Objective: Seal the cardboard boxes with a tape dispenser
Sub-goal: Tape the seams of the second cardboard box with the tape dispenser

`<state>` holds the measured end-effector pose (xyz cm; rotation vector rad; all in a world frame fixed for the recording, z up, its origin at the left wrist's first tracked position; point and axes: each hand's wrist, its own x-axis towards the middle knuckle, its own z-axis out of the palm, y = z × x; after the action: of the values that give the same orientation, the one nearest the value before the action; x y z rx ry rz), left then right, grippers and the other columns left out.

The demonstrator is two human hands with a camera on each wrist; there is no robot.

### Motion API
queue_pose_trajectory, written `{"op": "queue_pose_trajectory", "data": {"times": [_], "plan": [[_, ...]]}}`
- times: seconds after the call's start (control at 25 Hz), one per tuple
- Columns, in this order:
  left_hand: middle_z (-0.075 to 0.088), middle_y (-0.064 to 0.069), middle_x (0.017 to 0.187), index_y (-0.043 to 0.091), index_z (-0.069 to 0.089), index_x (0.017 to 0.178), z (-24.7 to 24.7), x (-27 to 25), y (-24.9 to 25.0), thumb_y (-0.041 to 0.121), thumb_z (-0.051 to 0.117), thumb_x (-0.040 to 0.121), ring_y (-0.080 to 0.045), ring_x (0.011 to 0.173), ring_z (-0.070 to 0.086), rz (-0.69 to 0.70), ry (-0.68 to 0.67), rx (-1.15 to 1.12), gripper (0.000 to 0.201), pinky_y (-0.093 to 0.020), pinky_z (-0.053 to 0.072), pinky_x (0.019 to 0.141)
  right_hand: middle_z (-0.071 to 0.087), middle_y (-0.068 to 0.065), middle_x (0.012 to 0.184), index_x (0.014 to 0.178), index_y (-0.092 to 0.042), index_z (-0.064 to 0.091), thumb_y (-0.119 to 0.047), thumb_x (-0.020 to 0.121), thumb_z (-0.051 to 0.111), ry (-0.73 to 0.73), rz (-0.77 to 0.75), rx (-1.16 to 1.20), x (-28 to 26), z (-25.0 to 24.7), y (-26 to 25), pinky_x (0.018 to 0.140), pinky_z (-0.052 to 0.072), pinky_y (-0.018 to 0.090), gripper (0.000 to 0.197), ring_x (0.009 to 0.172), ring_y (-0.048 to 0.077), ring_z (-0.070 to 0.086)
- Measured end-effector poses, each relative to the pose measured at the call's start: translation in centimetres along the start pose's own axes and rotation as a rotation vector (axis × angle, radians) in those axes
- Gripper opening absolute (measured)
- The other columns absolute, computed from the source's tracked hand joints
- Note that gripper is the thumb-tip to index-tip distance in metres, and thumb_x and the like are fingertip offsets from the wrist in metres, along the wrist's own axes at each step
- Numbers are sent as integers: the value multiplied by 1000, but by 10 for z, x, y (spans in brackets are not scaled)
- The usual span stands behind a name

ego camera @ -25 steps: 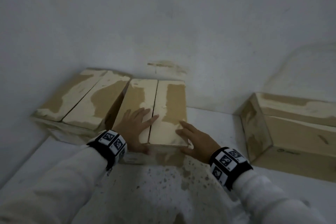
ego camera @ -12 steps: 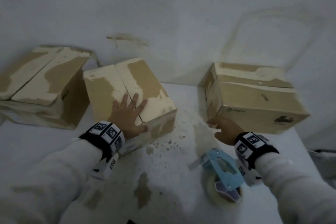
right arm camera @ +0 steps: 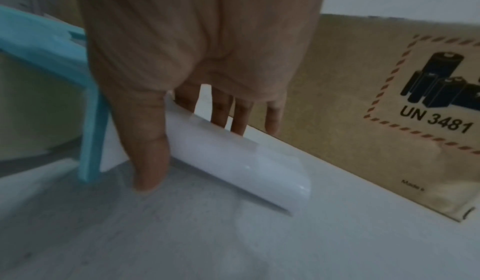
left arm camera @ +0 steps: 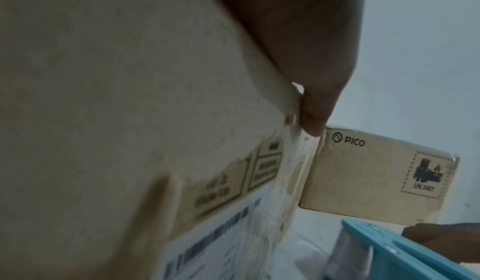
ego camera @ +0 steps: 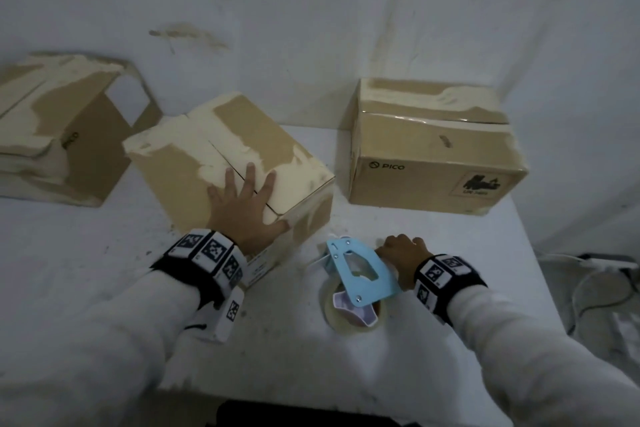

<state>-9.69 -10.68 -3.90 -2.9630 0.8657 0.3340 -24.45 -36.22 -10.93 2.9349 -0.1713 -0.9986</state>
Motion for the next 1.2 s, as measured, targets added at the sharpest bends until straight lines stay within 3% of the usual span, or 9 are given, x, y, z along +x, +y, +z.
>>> {"op": "queue_pose_trajectory", "data": {"times": [0.32, 0.56, 0.64, 0.72, 0.8, 0.92, 1.0, 1.08, 1.2], "plan": [[-17, -4, 158, 32, -11, 148, -5, 3, 14, 72, 34, 83, -37, 145, -11, -117, -2, -8, 89, -62, 3, 113, 54, 13, 124, 125, -9, 52, -10, 86, 56, 196, -130, 366, -24, 6, 13, 90, 38, 29, 40, 116, 29, 52], [-13, -8, 159, 26, -5, 150, -10, 4, 30, 70, 36, 83, -39, 145, -7, -186, 0, -73, 90, -60, 6, 114, 66, 2, 103, 114, -11, 58, -5, 75, 75, 486, -279, 1065, -74, -55, 18, 68, 45, 7, 43, 90, 5, 62], [-8, -8, 159, 23, 6, 149, -13, -2, 37, 67, 43, 82, -40, 144, -3, -196, -1, -119, 88, -60, 10, 114, 67, 0, 93, 106, -11, 59, 3, 76, 71, 483, -345, 1260, -80, -82, 9, 76, 51, 17, 36, 85, 1, 64], [-6, -9, 159, 23, 11, 148, -20, -11, 45, 63, 50, 81, -40, 144, -2, -167, -29, -167, 87, -59, 11, 114, 66, 8, 90, 98, -6, 61, 6, 71, 69, 470, -397, 1425, -81, -106, -3, 84, 51, 33, 31, 88, 16, 64], [-3, -7, 159, 23, 16, 148, -31, -22, 47, 56, 51, 84, -37, 145, -1, -121, -87, -251, 80, -55, 11, 115, 64, 13, 86, 90, -4, 62, 7, 67, 63, 442, -415, 1575, -77, -125, -19, 79, 52, 37, 26, 80, 23, 63], [26, -7, 154, 19, 42, 137, -49, -27, 38, 39, 44, 93, -28, 139, 27, -67, -110, -595, 48, -38, 27, 110, 62, 12, 76, 85, -4, 61, 4, 64, 55, 391, -386, 1709, -73, -146, -37, 68, 47, 38, 23, 67, 23, 58], [55, -12, 130, 12, 59, 113, -67, -27, 10, 32, 44, 96, -29, 106, 58, -233, 66, -1166, 30, -35, 45, 91, 61, 11, 70, 89, -2, 59, -1, 59, 51, 356, -422, 1732, -69, -164, -55, 63, 46, 36, 31, 60, 22, 57], [63, -16, 112, 5, 58, 107, -82, -26, -19, 39, 42, 96, -28, 80, 64, -415, 116, -1709, 39, -34, 50, 72, 58, 9, 65, 90, -1, 56, -2, 58, 51, 345, -463, 1725, -66, -178, -71, 58, 45, 33, 32, 55, 20, 54], [58, -25, 124, -1, 43, 128, -92, -26, -52, 66, 36, 87, -32, 91, 66, -385, -236, -1982, 79, -37, 52, 74, 54, 10, 63, 84, -1, 56, -2, 59, 56, 359, -511, 1688, -60, -193, -94, 53, 43, 30, 25, 52, 20, 50]]}}
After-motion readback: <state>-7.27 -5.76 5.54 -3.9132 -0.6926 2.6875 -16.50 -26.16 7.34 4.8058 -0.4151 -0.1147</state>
